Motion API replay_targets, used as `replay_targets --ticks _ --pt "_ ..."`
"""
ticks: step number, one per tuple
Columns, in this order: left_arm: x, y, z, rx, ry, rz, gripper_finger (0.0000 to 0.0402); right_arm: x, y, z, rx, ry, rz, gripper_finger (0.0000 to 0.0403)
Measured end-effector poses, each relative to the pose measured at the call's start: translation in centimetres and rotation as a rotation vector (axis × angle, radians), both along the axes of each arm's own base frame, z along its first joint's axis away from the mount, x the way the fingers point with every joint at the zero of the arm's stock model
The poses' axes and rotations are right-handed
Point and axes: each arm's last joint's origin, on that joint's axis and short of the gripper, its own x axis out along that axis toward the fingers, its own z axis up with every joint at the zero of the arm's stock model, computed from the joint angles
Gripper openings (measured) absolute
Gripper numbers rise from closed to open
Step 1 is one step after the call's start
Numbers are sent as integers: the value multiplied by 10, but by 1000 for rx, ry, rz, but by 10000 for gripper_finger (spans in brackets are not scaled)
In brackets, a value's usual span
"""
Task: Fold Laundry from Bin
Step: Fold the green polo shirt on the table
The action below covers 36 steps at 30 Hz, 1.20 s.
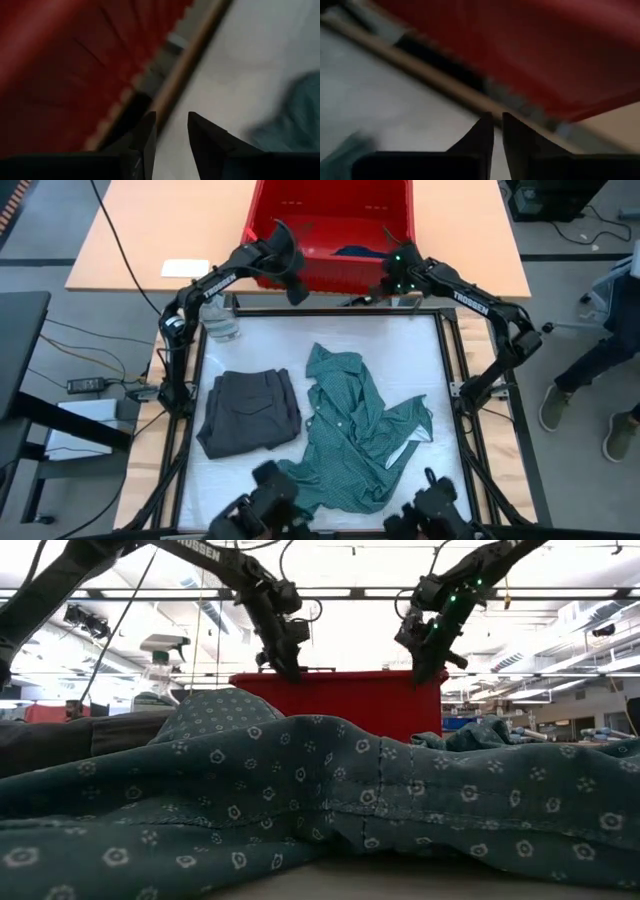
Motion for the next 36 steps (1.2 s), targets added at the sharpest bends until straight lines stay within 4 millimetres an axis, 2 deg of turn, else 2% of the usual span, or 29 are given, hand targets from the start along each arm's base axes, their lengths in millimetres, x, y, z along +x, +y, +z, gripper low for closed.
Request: replay_targets --ticks 2,7,10,14,18,23,31,36 --pt "1 -17 1 -91 34 1 117 5 11 -2 72 -27 59 40" --pt "20 -66 -4 -385 32 -93 117 19 53 -13 188 -36 221 11" --pt "36 -95 -17 -448 50 -122 117 27 84 -29 242 -7 295 7" --pt "42 -137 -39 -491 97 -114 117 32 131 -53 299 -19 351 9" --pt "32 -181 -57 -513 107 -79 117 29 174 -71 337 -74 356 5" --pt "6 -228 -66 -517 93 -18 117 24 218 -86 357 -122 347 4" --pt "-36 -285 -108 -587 262 75 117 27 264 -103 392 -160 387 3" --pt "-63 -307 -144 -601 422 80 117 31 282 -116 446 -120 436 2"
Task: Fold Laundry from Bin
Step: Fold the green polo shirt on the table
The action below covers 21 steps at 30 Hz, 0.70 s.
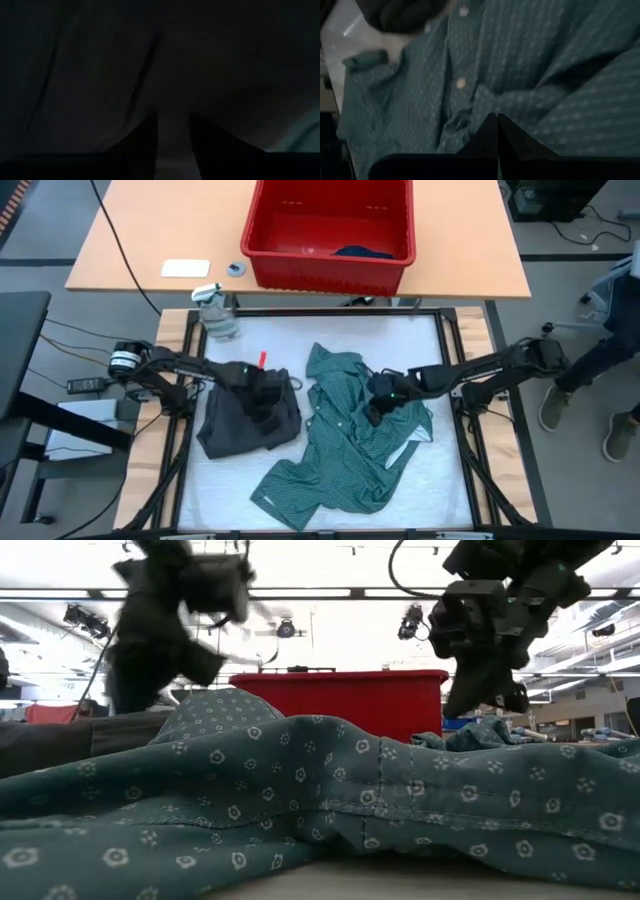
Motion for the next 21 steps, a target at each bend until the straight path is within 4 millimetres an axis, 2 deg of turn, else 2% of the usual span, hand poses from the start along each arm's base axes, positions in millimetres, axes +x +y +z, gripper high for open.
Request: replay_targets --ticks 5,8,11,15,21 --pt "-30 -5 -25 -31 119 0 117 2 10 -27 22 155 57 2" --pt "-49 -5 -32 -44 206 15 117 0 5 -41 -5 261 16 2" --pt "-62 -4 -34 -42 237 43 116 -2 -4 -43 -41 301 -34 4" --pt "-71 -4 -24 -21 216 51 116 -5 -13 -33 -51 281 -71 13" --pt "-81 2 5 14 142 100 116 -10 -14 7 -72 192 -83 23"
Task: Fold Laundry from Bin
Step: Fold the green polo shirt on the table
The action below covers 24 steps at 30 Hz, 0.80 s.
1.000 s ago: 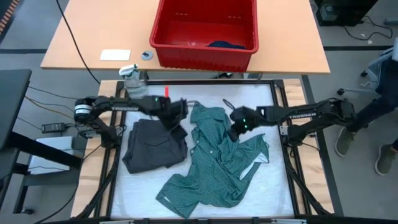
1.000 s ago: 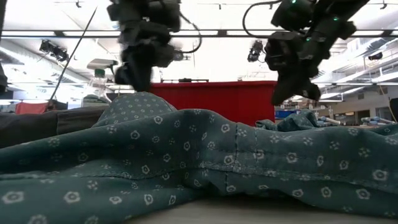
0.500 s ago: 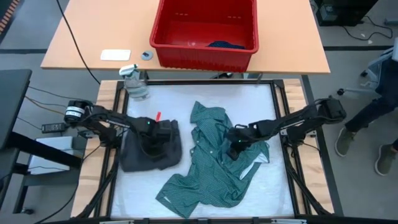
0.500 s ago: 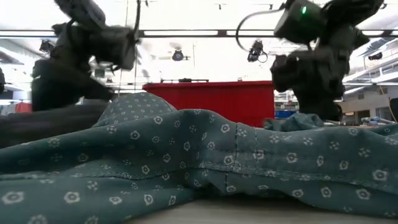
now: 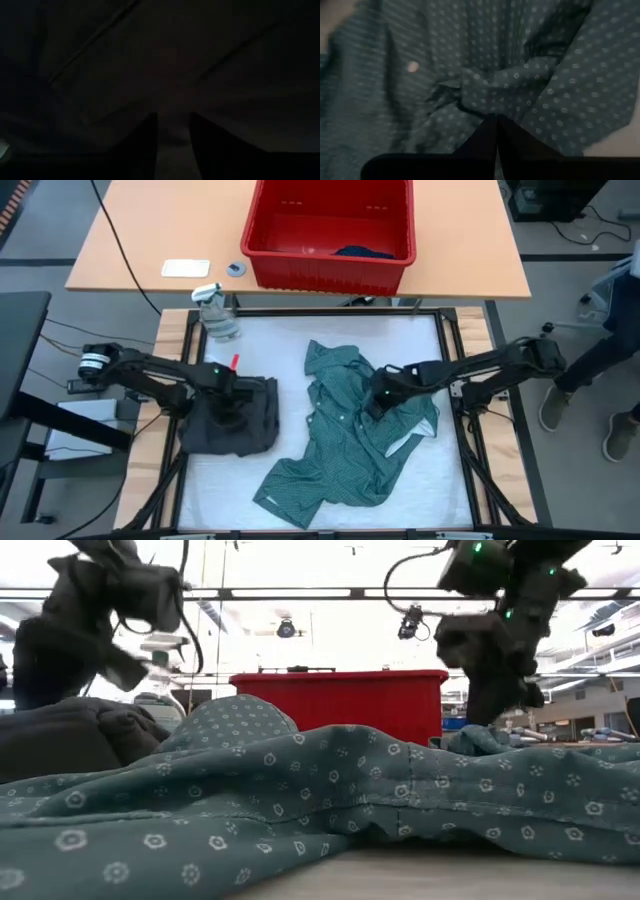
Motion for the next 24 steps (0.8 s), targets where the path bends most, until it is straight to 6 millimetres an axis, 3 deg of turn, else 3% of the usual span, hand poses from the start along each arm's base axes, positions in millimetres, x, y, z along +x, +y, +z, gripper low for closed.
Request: replay_targets --ticks 6,10,14,19,24 --pt "17 -9 42 50 -390 -73 116 -13 32 26 18 -84 185 32" --pt "43 -29 56 96 -750 -234 116 -19 59 28 18 -100 321 58" --pt "67 -51 59 171 -978 -486 117 -21 85 24 9 -121 435 101" --pt "89 -73 49 230 -1023 -712 126 -16 109 16 98 -145 462 144" --pt "107 -83 33 276 -969 -886 166 -9 132 15 132 -117 463 152"
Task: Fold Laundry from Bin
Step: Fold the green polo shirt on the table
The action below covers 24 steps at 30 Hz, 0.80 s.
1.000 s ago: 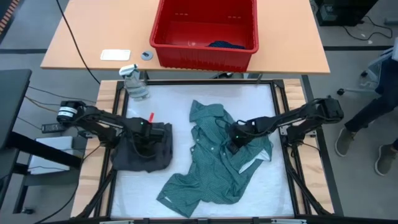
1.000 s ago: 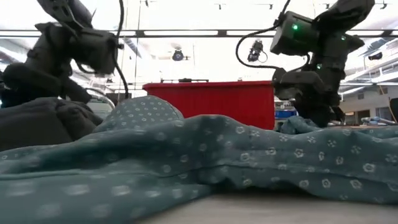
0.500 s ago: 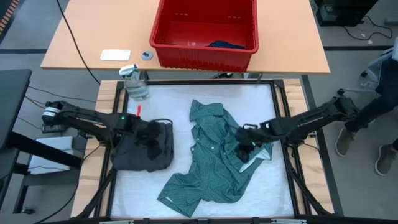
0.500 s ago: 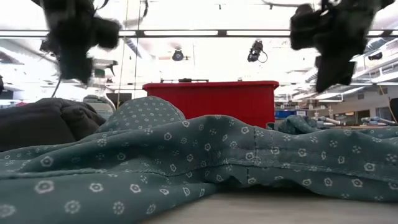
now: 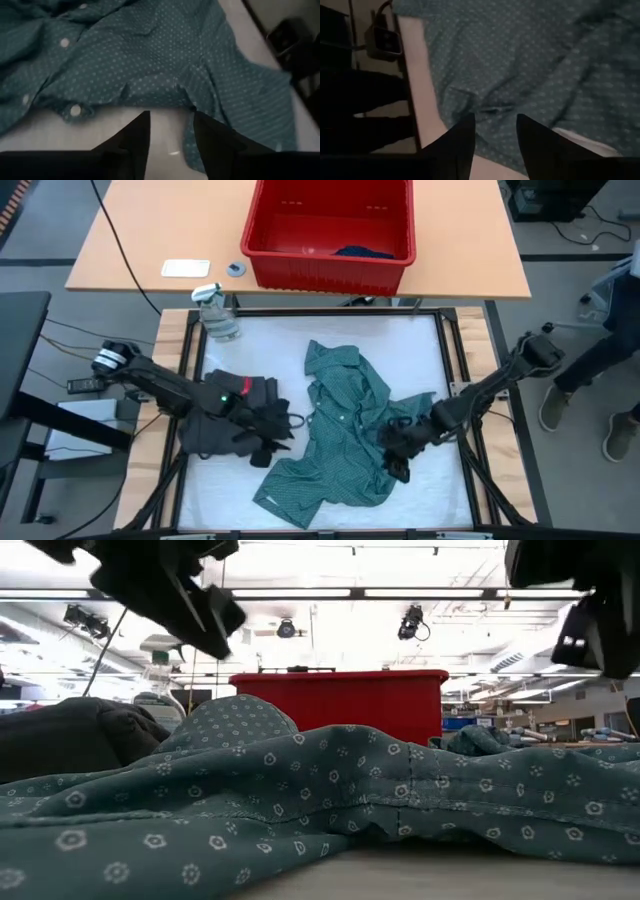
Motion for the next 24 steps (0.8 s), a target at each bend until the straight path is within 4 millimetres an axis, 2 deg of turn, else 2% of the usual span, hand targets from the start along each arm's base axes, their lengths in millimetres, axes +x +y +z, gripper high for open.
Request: replay_targets --ticks 6,11,14,19,24 --pt "18 -8 -12 137 -4 -137 215 17 21 4 -105 73 0 152" --pt "28 -22 -26 255 -42 -316 231 25 47 1 -125 167 54 153" --pt "37 -27 -37 316 -67 -376 229 24 63 -1 -133 227 112 154" --pt "46 -23 -61 355 -15 -327 210 22 87 -1 -142 234 169 154" --pt "52 -24 -77 355 1 -330 169 20 101 -27 -204 272 147 153"
